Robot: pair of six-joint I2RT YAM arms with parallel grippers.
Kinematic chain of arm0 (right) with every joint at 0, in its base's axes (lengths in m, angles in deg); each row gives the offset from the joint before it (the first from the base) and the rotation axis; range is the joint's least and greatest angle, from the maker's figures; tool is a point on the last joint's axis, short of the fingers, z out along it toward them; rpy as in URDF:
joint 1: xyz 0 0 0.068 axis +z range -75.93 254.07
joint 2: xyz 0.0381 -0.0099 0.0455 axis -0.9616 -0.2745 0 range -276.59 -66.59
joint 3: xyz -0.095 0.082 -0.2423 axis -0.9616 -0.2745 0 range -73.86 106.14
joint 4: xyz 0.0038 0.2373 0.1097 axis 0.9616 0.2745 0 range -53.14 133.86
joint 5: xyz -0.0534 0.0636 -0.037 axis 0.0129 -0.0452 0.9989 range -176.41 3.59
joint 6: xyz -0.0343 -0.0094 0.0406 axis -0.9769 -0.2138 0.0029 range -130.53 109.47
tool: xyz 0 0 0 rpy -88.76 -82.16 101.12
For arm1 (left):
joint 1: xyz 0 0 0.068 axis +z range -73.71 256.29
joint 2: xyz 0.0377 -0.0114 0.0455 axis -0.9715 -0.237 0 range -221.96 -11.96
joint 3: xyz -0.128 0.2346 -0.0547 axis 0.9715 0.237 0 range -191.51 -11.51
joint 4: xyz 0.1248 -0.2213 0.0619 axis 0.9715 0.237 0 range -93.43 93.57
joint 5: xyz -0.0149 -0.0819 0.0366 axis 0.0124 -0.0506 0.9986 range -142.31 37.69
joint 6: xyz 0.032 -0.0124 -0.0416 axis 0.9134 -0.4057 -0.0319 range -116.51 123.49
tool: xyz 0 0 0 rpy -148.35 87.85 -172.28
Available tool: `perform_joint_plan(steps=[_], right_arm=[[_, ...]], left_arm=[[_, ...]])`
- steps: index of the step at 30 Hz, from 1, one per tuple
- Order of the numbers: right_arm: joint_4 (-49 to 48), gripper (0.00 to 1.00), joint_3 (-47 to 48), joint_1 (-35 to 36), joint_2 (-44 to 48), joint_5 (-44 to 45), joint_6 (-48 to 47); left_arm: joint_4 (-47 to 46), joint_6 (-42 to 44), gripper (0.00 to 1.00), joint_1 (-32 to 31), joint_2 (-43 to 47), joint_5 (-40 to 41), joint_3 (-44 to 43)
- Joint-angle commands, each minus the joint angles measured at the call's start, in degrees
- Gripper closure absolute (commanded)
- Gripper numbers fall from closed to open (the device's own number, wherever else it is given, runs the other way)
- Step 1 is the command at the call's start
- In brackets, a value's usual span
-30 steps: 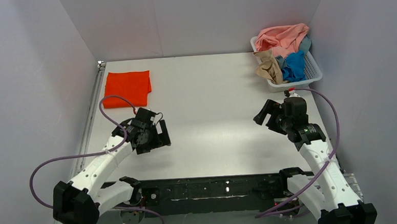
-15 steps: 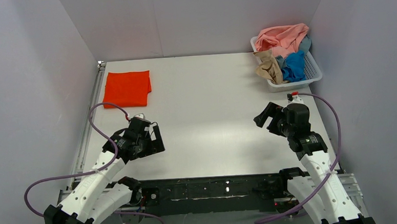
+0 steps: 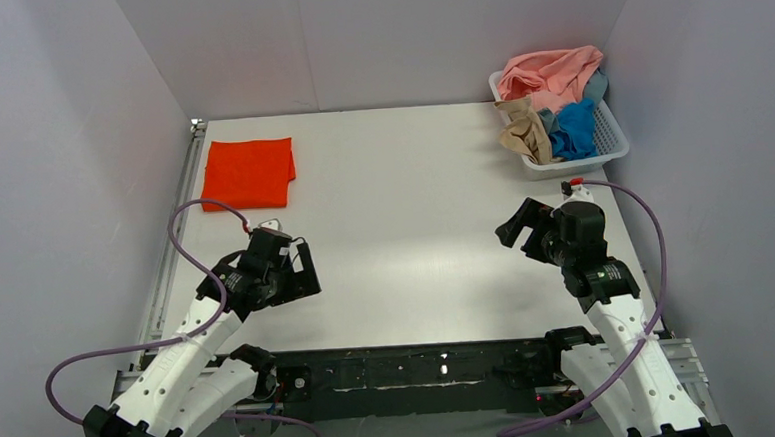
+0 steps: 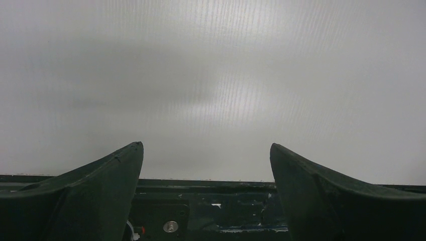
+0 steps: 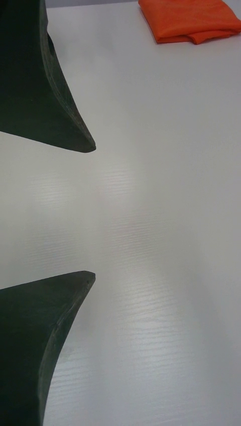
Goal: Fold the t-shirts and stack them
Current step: Reset both arms
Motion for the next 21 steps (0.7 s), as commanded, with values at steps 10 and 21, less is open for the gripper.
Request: perform_joint_plan(steps=[10, 21], right_arm=[[-1.1, 0.04, 1.6, -0.4, -0.5, 0.9, -1.1], [-1.6, 0.04, 1.4, -0.4, -1.2, -1.7, -2.0]], left_arm=[[6.6, 0.1, 0.02, -0.2, 0.4, 4.0, -1.6], [9.3, -0.9, 0.02, -0.2, -1.5, 5.6, -3.2]])
